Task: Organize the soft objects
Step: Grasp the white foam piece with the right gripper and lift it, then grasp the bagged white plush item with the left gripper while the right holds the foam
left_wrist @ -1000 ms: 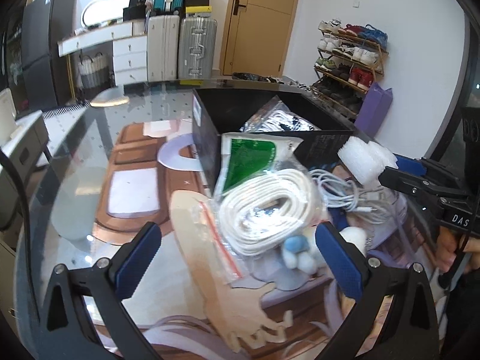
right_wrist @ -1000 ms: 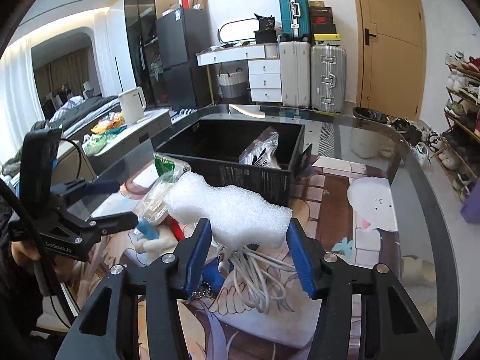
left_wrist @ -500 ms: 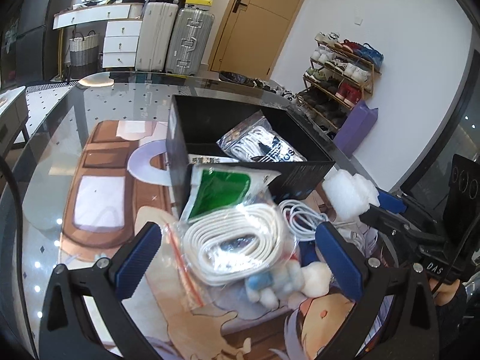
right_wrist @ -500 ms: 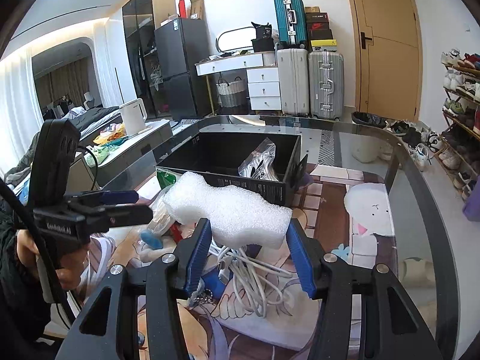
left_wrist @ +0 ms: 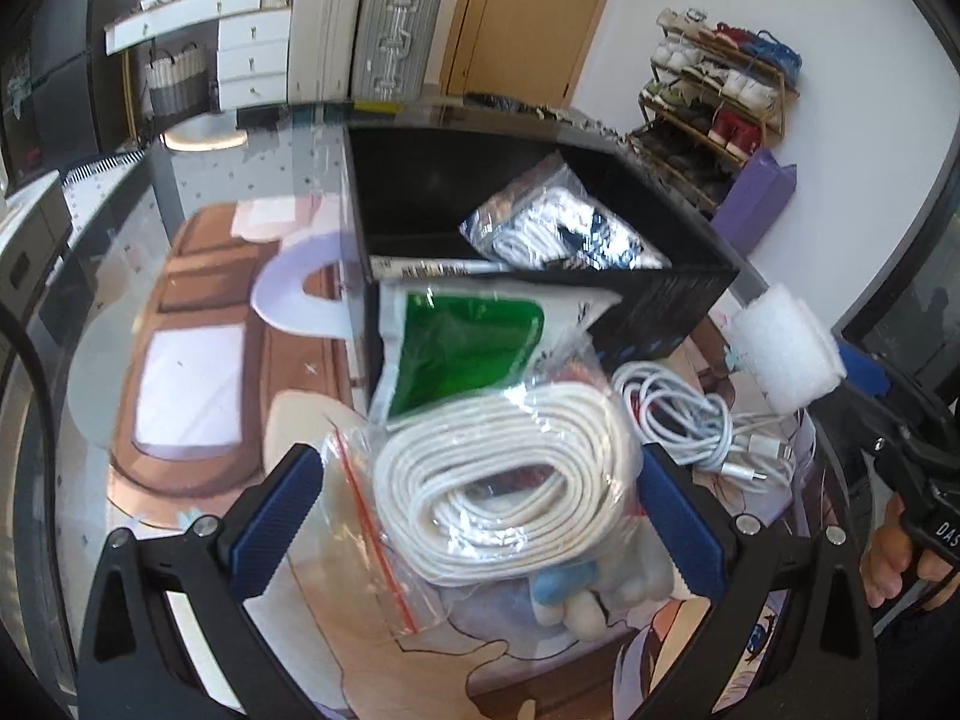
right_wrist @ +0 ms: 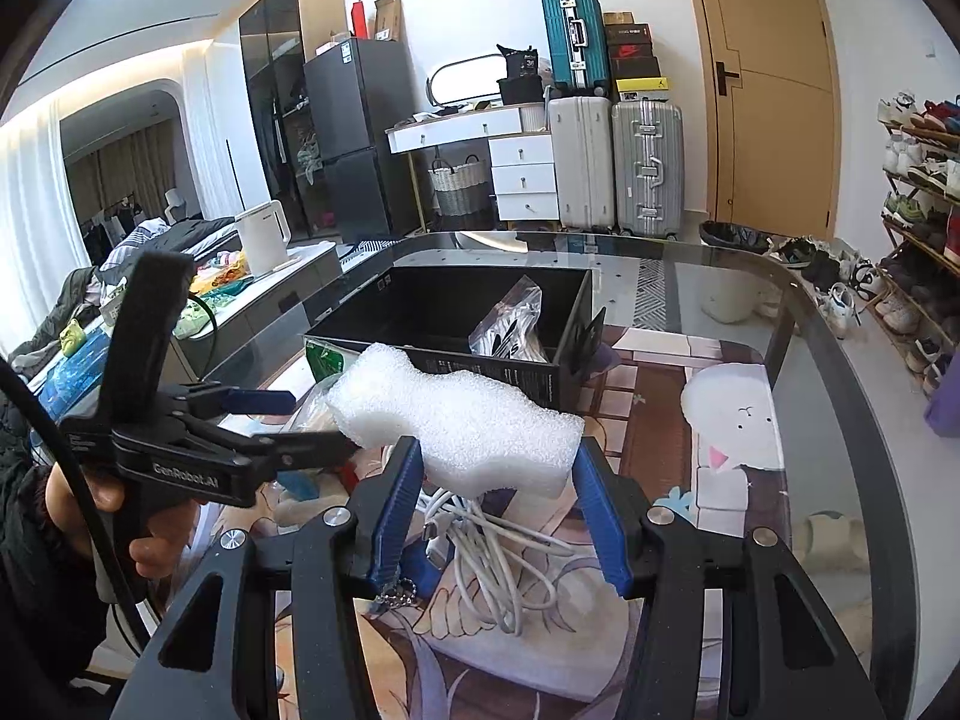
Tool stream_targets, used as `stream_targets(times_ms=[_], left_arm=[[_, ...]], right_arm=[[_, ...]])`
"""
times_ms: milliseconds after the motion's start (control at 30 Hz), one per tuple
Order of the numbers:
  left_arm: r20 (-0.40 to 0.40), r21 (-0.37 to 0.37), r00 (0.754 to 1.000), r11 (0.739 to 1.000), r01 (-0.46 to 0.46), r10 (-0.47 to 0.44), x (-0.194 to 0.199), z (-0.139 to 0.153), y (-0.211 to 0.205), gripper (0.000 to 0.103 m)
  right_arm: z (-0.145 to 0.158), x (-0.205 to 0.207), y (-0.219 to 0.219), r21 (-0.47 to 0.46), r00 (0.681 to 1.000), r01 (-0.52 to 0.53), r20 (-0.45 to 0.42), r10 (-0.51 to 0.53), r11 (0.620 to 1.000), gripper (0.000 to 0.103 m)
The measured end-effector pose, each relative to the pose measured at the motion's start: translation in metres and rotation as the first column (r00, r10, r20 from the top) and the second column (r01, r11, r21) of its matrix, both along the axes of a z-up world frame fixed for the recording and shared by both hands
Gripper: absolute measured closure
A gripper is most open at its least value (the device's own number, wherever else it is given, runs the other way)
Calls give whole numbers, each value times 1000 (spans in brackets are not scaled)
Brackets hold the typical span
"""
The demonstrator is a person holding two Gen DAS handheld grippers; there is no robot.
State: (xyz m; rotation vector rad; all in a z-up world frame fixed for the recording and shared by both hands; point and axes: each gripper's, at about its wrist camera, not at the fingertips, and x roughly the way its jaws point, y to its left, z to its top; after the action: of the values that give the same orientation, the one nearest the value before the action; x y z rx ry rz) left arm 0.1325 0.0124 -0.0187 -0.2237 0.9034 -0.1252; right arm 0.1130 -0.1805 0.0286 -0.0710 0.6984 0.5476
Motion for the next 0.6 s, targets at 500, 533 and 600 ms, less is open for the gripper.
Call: stream_targets(times_ms=[500, 533, 600], left_arm=[[35, 35, 999, 999, 31, -33, -13, 5, -3, 61], [40, 32, 999, 999, 31, -33, -15, 5, -2, 63], [50, 22, 998, 999, 37, -38, -18, 6, -1, 74]], right_arm=[[1, 0, 1, -2, 1000, -5, 7, 5, 1000, 51], [1, -1, 1, -2, 1000, -5, 8, 5, 1000, 51], [2, -2, 2, -1, 1000, -6, 11, 6, 1000, 51]])
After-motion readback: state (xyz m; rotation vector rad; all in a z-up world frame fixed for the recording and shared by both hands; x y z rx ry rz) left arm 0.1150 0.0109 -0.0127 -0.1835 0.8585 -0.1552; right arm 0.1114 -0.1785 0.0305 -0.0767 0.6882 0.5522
